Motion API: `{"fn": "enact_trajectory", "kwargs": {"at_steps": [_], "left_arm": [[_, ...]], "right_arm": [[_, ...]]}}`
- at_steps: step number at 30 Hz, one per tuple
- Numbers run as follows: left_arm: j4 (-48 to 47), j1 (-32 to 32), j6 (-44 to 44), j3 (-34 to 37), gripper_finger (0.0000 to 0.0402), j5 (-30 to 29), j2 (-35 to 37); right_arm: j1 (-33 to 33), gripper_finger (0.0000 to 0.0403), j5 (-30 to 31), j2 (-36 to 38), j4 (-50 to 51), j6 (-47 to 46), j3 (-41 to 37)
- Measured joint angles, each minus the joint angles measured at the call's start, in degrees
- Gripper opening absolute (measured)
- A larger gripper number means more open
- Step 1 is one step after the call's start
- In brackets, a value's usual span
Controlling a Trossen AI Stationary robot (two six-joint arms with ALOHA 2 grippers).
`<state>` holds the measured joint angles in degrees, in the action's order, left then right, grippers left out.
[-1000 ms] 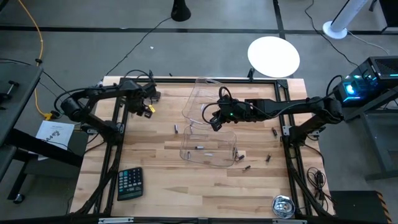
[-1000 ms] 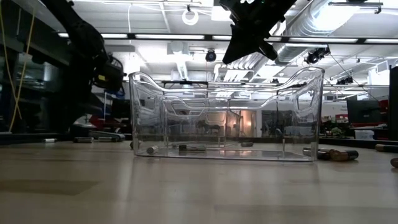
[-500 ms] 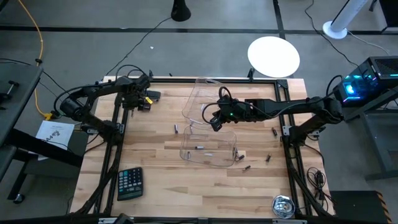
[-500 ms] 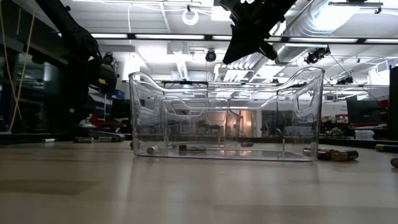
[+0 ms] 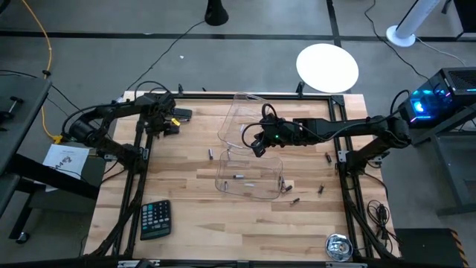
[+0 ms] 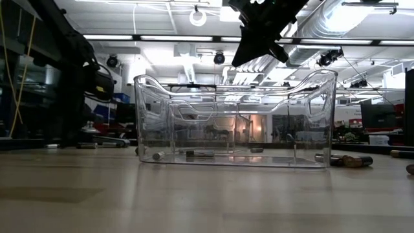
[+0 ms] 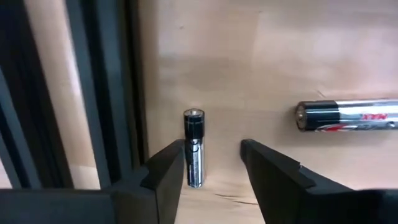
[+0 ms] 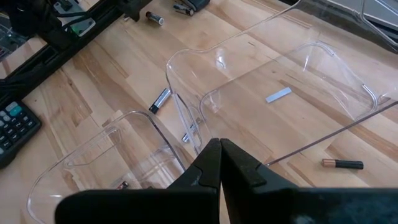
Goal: Sort batteries
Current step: Put the silver battery into the bottom transparent bin
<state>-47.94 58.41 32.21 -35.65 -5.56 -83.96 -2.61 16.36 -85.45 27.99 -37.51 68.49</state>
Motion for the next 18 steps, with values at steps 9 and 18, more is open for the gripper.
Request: {"fn": "enact_trajectory", "kwargs": {"at_steps": [9,18], "left_arm": [[0.46,-0.54,-3.96,-1.56,0.0022,3.19,2.31],[-3.17,-5.38,-5.42,-1.62,0.0008,4.60,17.00]], "right_arm": [[0.13,0.0000,-0.08,0.00,0.20,-0.54,0.00],[0.15,0.0000,3.11,1.64,0.26,-1.08,0.00]]}}
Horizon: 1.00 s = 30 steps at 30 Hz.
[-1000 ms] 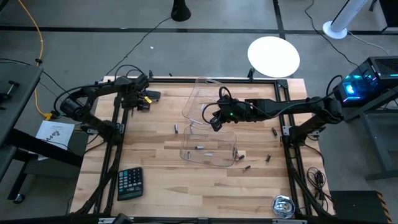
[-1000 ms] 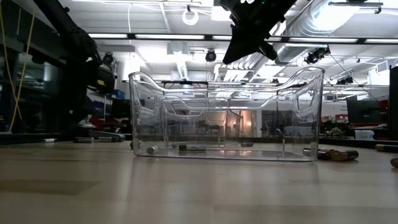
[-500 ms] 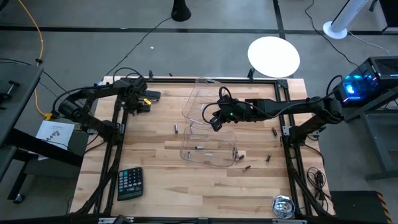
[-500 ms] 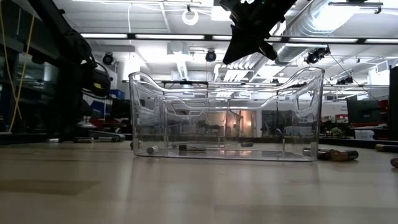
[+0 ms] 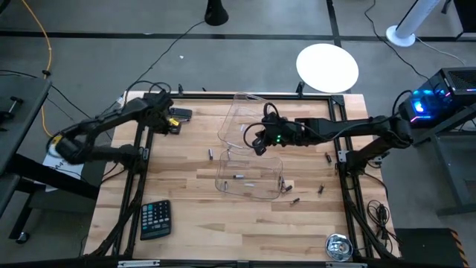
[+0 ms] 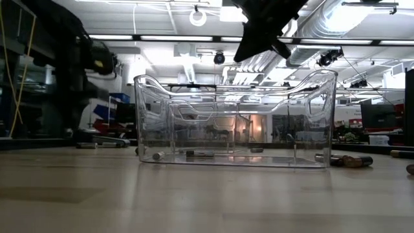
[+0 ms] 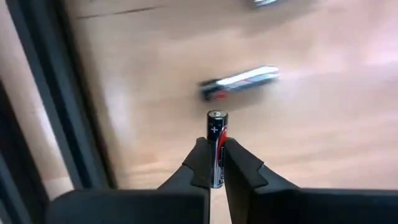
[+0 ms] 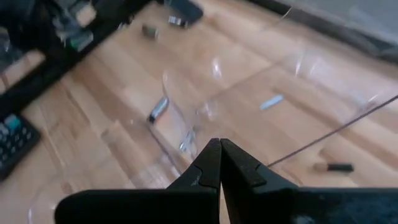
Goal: Sort batteries
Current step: Put the silver battery into the bottom transparent bin
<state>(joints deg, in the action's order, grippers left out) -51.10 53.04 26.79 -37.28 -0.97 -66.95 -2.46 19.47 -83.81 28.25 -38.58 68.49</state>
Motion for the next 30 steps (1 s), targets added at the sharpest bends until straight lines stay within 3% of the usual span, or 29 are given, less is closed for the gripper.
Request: {"fn": "enact_trajectory", "kwargs": {"at_steps": [7,13,16,19,25,30], "left_arm": [[4.31,-12.93,7.59,0.00,0.0007,3.07,12.72],[22.28,-28.91,16.88,-0.08,0.0006,3.46,14.54],[34.91,-37.38,19.96,-0.33,0.0006,3.40,11.54],[40.30,-45.29,19.73,-3.73,0.0006,3.07,5.69],[38.96,-55.04,6.19,-16.25,0.0009,6.40,-9.38],[32.59,-57.44,0.48,-23.72,0.0053,7.13,-18.65]], "right_arm": [[0.00,0.0000,6.52,5.22,-0.23,0.39,0.00],[0.00,0.0000,7.49,8.03,-0.26,1.31,0.00],[0.00,0.0000,7.48,8.80,-0.29,0.41,0.00],[-0.01,0.0000,7.47,9.36,-0.28,-1.26,0.00],[-0.02,0.0000,7.45,9.57,-0.28,-1.84,0.00],[0.00,0.0000,6.73,9.57,-0.26,-3.17,0.00]]}}
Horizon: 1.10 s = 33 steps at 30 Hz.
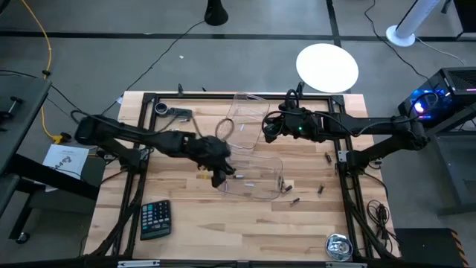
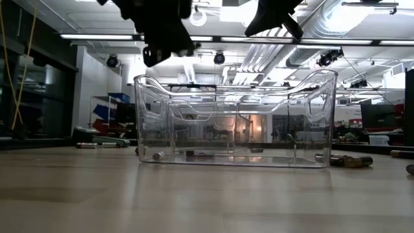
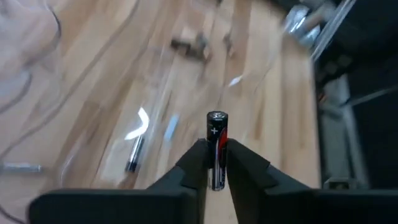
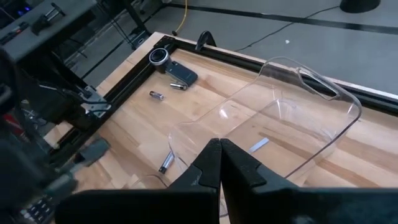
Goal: Sort batteries
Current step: Put the silver battery into the bottom transparent bin
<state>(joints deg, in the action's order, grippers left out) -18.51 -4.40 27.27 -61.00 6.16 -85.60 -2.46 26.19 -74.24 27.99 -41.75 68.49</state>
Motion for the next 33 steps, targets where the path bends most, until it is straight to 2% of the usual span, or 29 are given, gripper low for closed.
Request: {"fn": "enact_trajectory", "kwargs": {"at_steps": [5,7,9,12,14,19,24,28,33], "left_arm": [[-11.88,0.51,-5.42,-5.65,0.0126,-0.18,-2.51],[-16.88,1.11,-7.26,-6.97,0.0151,-2.63,-1.50],[-22.58,2.28,-8.40,-7.39,0.0170,-8.19,0.46],[-31.33,5.20,-8.32,-5.90,0.0188,-20.63,4.46],[-35.05,8.72,-8.09,-2.92,0.0192,-24.34,7.32],[-36.19,21.74,-12.29,8.68,0.0194,-19.95,12.28],[-34.74,33.73,-20.54,17.00,0.0195,-18.98,10.71],[-32.35,39.68,-24.20,17.67,0.0195,-20.35,7.01],[-29.95,43.65,-30.97,15.98,0.0195,-19.18,1.62]], "right_arm": [[0.00,0.0000,-1.00,0.00,0.00,-0.05,0.00],[0.00,0.0000,-1.00,0.00,0.00,-0.05,0.02],[0.00,0.0000,-1.13,0.00,0.04,-0.05,0.02],[0.00,0.0000,-1.20,0.00,0.12,-0.05,0.04],[-0.01,0.0000,-1.22,0.00,0.17,-0.02,0.04],[0.00,0.0000,-1.26,0.00,0.35,0.13,0.04],[-0.01,0.0000,-1.29,0.00,0.39,0.15,0.07],[-0.02,0.0000,-1.32,0.00,0.39,-0.29,0.07],[-0.02,0.0000,-1.33,-0.02,0.38,-0.86,0.07]]}}
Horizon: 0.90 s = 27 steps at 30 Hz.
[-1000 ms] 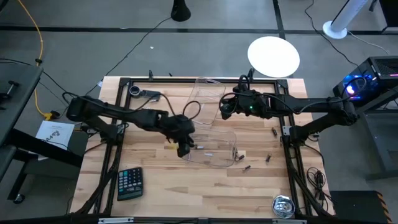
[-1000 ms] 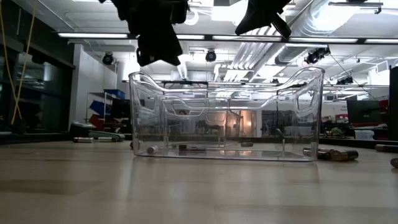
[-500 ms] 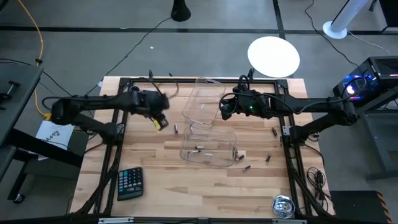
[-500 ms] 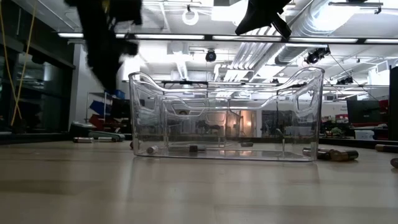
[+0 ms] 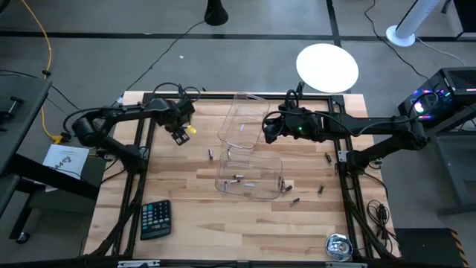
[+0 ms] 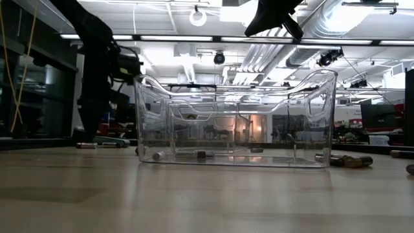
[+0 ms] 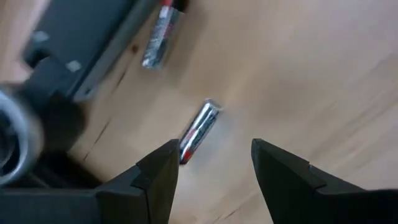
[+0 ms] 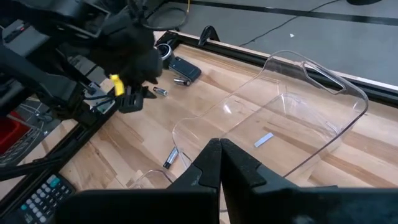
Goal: Sort batteries
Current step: Put the silver battery into the bottom transparent bin
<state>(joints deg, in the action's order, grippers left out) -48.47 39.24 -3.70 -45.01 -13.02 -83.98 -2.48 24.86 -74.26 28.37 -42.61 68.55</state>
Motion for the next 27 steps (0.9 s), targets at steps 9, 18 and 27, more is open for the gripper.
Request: {"fn": "enact_trajectory", "kwargs": {"at_steps": [9,18,27], "left_arm": [[0.48,1.40,-9.93,-1.16,0.0182,1.07,-10.23],[0.16,-0.26,-4.20,-0.89,0.0031,5.43,-9.98],[3.02,-5.09,-0.50,-0.57,0.0031,13.03,2.89]], "right_arm": [[0.02,0.0000,0.00,0.00,-0.01,-2.11,0.00],[1.18,0.0000,0.26,0.00,0.01,-2.43,0.00],[1.51,0.0000,0.66,0.00,0.14,-2.28,0.00]]}}
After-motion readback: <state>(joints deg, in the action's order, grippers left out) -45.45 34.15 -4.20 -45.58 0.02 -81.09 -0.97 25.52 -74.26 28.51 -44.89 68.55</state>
